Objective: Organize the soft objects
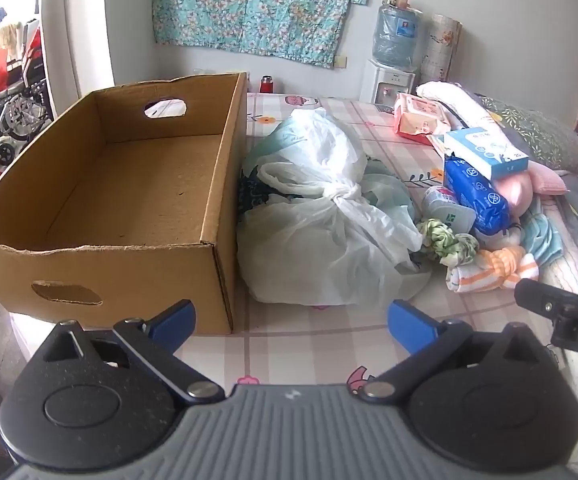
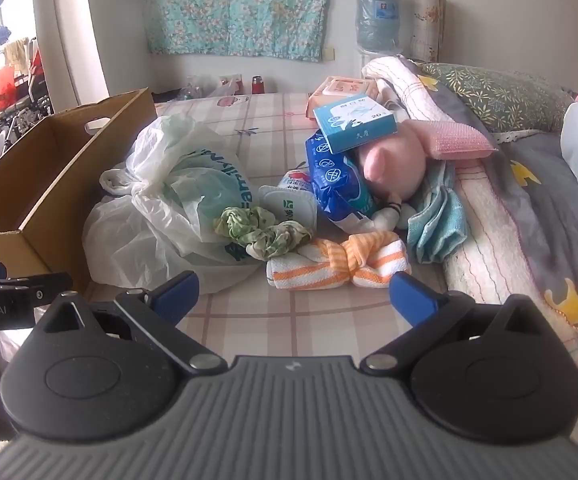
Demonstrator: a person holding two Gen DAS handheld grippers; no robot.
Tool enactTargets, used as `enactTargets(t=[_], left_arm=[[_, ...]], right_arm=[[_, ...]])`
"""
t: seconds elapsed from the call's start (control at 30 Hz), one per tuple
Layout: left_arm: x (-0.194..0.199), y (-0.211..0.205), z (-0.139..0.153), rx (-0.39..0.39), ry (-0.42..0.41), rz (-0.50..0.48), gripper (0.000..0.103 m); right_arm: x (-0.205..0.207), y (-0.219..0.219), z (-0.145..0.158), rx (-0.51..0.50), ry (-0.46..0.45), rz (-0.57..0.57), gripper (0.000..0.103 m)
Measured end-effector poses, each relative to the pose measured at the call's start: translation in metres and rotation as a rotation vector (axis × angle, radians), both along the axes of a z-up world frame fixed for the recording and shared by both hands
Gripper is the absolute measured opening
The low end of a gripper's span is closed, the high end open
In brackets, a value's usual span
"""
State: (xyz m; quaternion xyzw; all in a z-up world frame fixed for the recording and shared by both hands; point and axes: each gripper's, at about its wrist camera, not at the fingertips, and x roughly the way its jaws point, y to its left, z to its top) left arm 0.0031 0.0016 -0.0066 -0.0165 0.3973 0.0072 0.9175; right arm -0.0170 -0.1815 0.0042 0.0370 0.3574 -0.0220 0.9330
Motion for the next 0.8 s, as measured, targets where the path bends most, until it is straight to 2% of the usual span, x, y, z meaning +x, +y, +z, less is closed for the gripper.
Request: enactTargets(t=[0.8], left_arm=[[-0.0005, -0.0004, 0.0024, 0.002, -0.004, -0.005, 0.103]], right_arm=[[-0.0004, 0.0037, 0.0007, -0.017, 0.012, -0.002, 0.102]])
